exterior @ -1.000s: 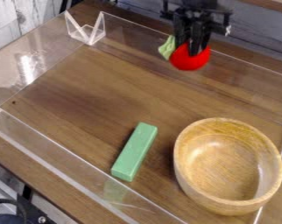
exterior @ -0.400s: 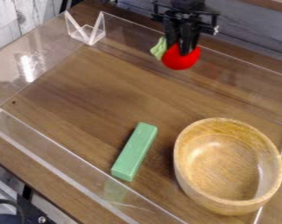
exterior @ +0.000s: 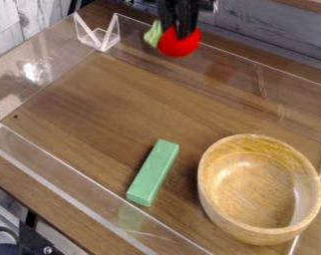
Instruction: Move the red object to the left side of the table
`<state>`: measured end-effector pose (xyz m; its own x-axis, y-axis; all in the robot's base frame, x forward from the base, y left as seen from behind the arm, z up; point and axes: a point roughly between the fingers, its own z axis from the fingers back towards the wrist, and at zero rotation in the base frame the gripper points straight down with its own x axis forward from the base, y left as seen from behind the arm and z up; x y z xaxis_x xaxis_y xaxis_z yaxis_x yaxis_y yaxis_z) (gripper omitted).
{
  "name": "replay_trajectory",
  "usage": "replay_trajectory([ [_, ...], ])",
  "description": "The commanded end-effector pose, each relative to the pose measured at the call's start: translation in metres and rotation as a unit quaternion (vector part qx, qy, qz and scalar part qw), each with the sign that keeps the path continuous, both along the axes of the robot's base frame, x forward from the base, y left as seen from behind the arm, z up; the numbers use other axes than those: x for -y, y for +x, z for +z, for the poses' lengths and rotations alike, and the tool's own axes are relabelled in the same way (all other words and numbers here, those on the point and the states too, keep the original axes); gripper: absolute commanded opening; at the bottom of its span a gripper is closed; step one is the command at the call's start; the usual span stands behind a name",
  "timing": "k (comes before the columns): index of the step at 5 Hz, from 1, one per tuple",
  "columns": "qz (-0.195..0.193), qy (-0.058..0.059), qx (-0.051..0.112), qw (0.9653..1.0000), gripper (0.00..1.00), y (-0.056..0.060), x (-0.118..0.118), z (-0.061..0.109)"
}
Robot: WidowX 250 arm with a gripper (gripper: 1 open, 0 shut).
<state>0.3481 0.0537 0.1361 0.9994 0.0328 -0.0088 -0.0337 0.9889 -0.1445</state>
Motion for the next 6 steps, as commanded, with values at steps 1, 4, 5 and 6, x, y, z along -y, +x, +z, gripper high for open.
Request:
replay_trajectory([
  [1, -0.001, 0.009, 0.043, 0.999, 0.0, 0.009, -0.007, 0.016],
  [4, 0.024, 0.007, 0.038, 0.999, 0.0, 0.013, -0.014, 0.008],
  [5, -0.02, 0.004, 0.038, 0.9991, 0.0, 0.014, -0.011, 0.011],
  [6, -0.06, 0.002, 0.035, 0.9976, 0.0, 0.016, -0.011, 0.011],
])
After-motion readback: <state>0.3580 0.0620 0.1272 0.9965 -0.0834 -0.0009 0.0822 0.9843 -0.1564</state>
